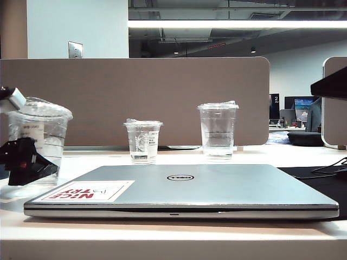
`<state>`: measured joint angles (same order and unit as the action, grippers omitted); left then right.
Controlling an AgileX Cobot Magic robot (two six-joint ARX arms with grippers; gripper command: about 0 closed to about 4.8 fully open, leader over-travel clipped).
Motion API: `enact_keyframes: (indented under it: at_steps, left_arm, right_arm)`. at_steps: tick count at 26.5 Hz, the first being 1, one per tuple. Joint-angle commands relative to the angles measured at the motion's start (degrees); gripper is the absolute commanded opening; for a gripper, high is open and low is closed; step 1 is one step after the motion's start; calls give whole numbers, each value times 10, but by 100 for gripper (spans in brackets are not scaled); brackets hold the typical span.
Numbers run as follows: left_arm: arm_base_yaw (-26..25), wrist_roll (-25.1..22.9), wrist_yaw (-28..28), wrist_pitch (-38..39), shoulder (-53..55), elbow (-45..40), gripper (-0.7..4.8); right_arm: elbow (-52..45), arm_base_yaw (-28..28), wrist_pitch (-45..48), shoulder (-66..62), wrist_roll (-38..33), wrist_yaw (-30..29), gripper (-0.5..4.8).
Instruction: Pick up the coffee cup on the left and place it on the left side of the laptop.
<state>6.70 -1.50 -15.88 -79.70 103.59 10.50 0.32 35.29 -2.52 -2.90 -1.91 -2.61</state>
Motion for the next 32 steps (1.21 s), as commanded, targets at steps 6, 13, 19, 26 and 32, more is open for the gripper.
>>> enact_keyframes:
  at_steps: [6,13,19,26,32]
  left_arm:
    - [0,-2,-13,-11,0,0,350]
    - [0,-2,-15,-25,0,-6,471]
    - [0,-2,-15,-36,-5,-57,472]
    - [0,-1,-10,-30,-74,-102,472]
    - [0,2,-24,-11,-128,-102,469]
  right_arm:
    - [-2,1,9,-1,0,1,-4]
    - [-2,1,9,-1,0,1,-4]
    - [-2,1,9,-1,0,1,-4]
    - [-2,1,9,-1,0,1,-4]
    - [-2,1,9,0,0,1,-4]
